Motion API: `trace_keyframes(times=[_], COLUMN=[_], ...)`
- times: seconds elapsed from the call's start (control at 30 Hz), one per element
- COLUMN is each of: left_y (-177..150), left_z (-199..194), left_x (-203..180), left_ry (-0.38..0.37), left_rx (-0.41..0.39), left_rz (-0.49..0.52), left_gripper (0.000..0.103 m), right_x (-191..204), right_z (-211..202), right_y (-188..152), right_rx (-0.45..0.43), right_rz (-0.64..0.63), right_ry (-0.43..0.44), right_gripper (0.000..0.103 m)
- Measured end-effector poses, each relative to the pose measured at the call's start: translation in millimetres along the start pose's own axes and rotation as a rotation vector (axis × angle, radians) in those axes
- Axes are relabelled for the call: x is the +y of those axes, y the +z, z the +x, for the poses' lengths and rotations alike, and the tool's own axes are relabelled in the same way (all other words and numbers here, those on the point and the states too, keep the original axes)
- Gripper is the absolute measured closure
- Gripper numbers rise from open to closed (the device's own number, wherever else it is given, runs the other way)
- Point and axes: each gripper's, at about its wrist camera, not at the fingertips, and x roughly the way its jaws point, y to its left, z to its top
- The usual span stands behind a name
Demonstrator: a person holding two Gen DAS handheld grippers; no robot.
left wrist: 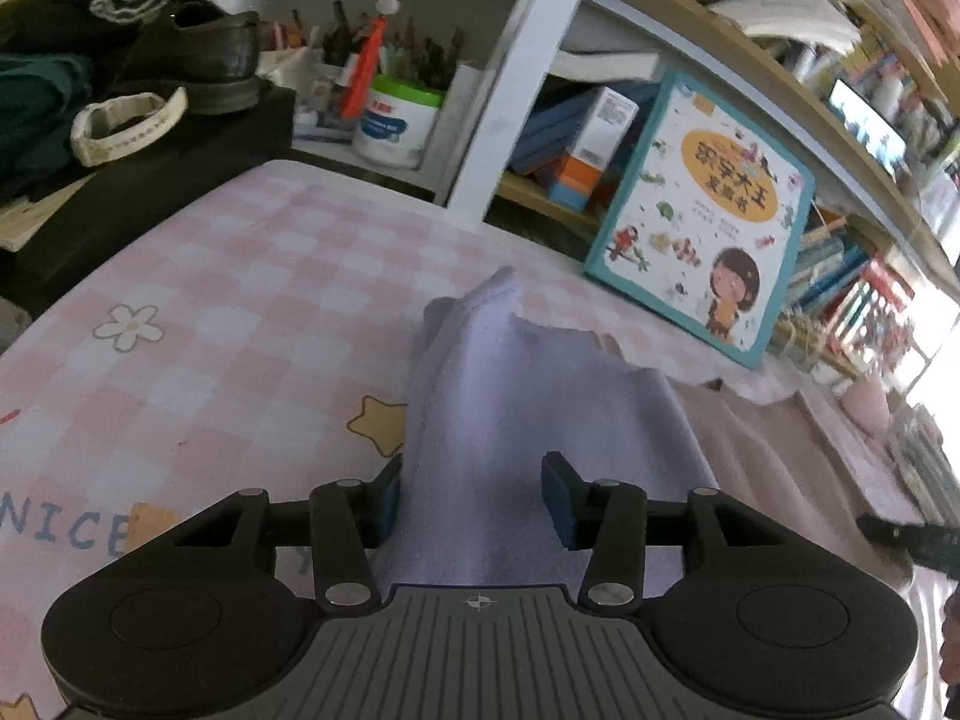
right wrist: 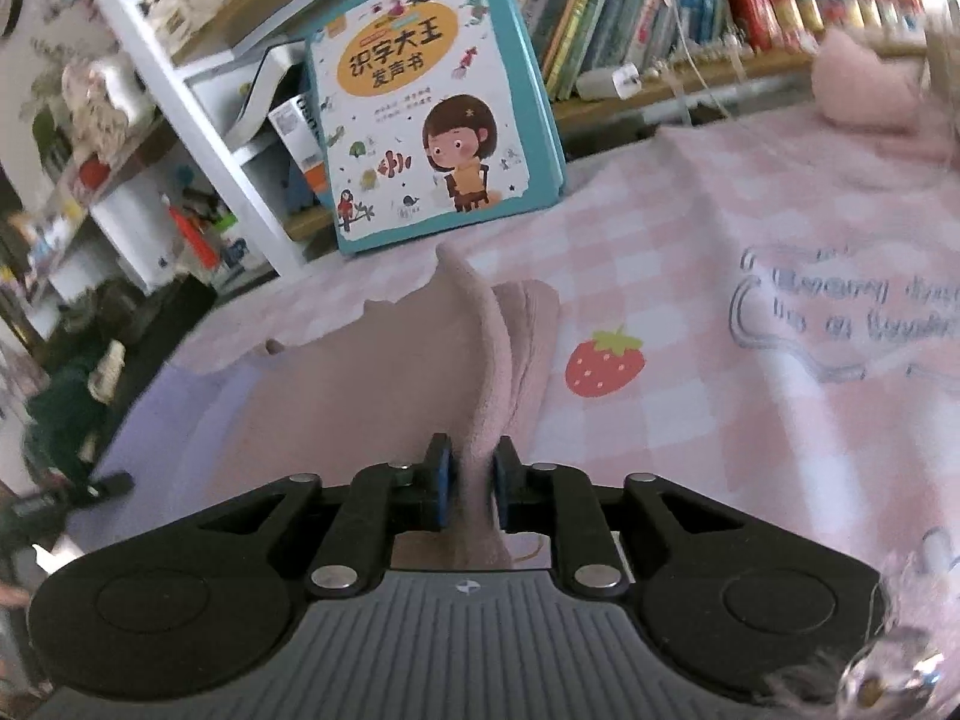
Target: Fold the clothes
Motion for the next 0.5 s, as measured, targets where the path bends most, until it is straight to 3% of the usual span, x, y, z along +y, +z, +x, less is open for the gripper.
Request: trace_keyframes(times=[0.1,0.17,0.3,0.4,0.5], left_y=[-0.9,-1.4,-3.8,-8.1,-15.5], left_z=[-13.4,-24.8,-48.4,-66.0,-80.5], left_x=[0.9,-1.2,-14.6,-26.9,-37.2], left_ry=[-0.003,0.004,0.033,0.030,0.001], left_rx=[-0.040,-0.064,-0.098,-0.117,-0.132], left_rz=[-0.023,-0.016,0.054,0.107,0.117], left_gripper=[0.049,0.047,0.028,0.025,0.022], right_x=[6.6,11.3,25.8,41.5,54.6], right_z=[-7.6,-16.8,-37.5,-49.4,-58.1], right_y=[0.7,1.0,-1.3,-8.4,-18.2], right_rx=[-0.033,-0.068,-0.135,-0.164,-0.156], right_rz=[-0.063,-0.105,-0.217,-0.319,-0.394], right_ry=[-0.046,-0.056,-0.107,-0.116,-0.069], right_gripper=[0.060,0.054,0.032,0.024,0.024])
